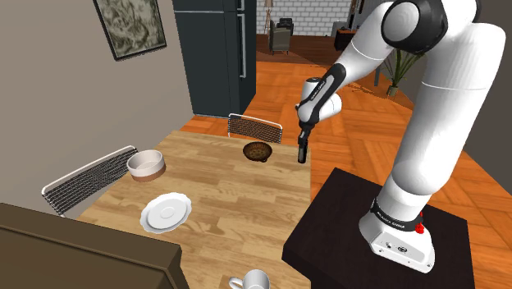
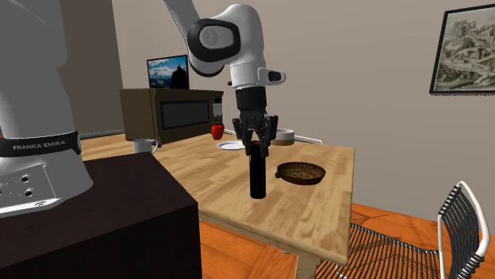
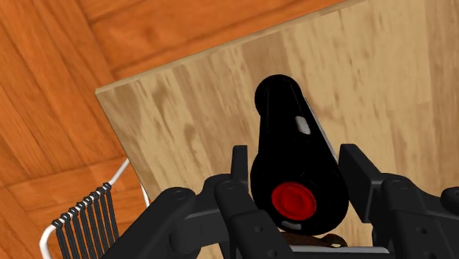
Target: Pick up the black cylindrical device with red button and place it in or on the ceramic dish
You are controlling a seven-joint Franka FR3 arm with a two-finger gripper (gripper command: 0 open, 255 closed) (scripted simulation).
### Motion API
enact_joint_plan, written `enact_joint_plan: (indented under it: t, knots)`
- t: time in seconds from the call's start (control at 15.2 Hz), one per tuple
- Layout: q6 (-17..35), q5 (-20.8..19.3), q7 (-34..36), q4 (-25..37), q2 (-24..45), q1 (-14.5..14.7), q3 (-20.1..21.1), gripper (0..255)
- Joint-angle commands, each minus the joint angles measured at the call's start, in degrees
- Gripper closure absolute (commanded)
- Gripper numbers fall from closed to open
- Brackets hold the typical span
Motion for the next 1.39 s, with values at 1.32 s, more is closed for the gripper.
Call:
enact_joint_plan:
  t: [1.32]
  knots:
    - [-18.86,1.19,4.86,19.18,0.8,3.86,2.87,255]
